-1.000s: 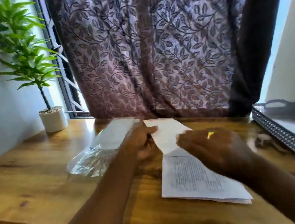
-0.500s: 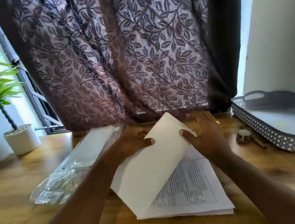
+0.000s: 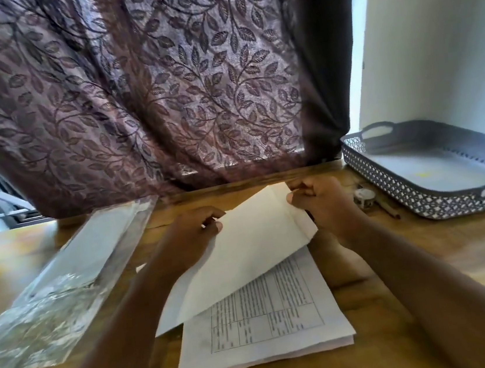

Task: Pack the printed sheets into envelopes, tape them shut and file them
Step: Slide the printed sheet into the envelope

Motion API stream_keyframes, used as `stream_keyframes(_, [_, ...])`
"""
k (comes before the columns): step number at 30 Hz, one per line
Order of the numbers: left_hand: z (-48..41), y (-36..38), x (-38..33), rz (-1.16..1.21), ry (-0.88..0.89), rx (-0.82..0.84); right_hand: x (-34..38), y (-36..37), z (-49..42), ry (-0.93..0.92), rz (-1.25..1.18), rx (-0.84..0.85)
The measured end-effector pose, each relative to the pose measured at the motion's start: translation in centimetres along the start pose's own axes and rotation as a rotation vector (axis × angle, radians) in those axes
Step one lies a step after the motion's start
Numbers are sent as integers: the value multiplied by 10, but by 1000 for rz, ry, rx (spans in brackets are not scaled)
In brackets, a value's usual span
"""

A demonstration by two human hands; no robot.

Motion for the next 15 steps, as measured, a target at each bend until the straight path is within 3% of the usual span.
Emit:
stream_keyframes(4, [0,13,9,113,-58,-88,-6,-2,-2,132,-271,135])
stream_keyframes(8, [8,18,9,152,-50,-172,-6,-1,-2,124,-404,178])
stream_keyframes(11, [8,16,4,115,-40,-185,-8,-1,-3,136,-399,110])
stream_keyframes(15, [9,14,3,205,53,-161,-13,1,-2,124,-213,55])
Point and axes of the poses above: each hand's wrist, its own z-axis away from the middle knuckle, its own y-axis out of the palm, x = y × z, the point moved 1 cm from there along -z, towards the middle knuckle, and after that the axes turned 1 degree about x, right-handed, at the moved point
